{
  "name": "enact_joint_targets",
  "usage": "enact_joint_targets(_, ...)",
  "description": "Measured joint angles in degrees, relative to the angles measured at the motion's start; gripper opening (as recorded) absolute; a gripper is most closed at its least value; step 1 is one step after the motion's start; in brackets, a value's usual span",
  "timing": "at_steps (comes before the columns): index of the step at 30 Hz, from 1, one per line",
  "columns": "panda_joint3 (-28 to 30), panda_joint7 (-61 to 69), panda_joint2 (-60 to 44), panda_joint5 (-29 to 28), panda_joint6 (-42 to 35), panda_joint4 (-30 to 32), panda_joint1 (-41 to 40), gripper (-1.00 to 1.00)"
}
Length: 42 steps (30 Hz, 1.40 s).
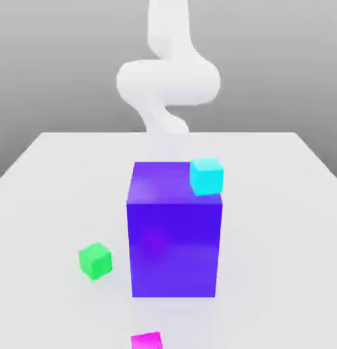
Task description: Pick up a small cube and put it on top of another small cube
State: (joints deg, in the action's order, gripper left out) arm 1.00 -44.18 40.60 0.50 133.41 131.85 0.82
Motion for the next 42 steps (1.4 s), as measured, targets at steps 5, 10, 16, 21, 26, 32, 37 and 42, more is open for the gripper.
enact_joint_targets(5, 1.98, 3.53, -10.73, 1.22, 3.34, 0.14, 1.53, 0.00)
enact_joint_targets(10, 3.61, 7.14, -21.13, 2.66, 6.57, 0.27, 2.68, 0.00)
enact_joint_targets(16, 4.50, 11.50, -33.61, 4.48, 10.40, 0.43, 3.02, 0.00)
enact_joint_targets(21, 4.61, 14.67, -43.95, 5.29, 13.68, 0.58, 2.67, 0.00)
enact_joint_targets(26, 4.68, 16.93, -54.20, 4.82, 17.00, 0.75, 2.18, 0.00)
enact_joint_targets(32, 3.96, 18.68, -66.56, 4.99, 23.84, -0.48, 1.22, 0.00)
enact_joint_targets(37, 3.31, 19.09, -69.80, 5.52, 26.32, -1.16, 0.68, -1.00)
enact_joint_targets(42, 3.57, 18.83, -68.16, 5.16, 25.01, -0.79, 0.87, -1.00)
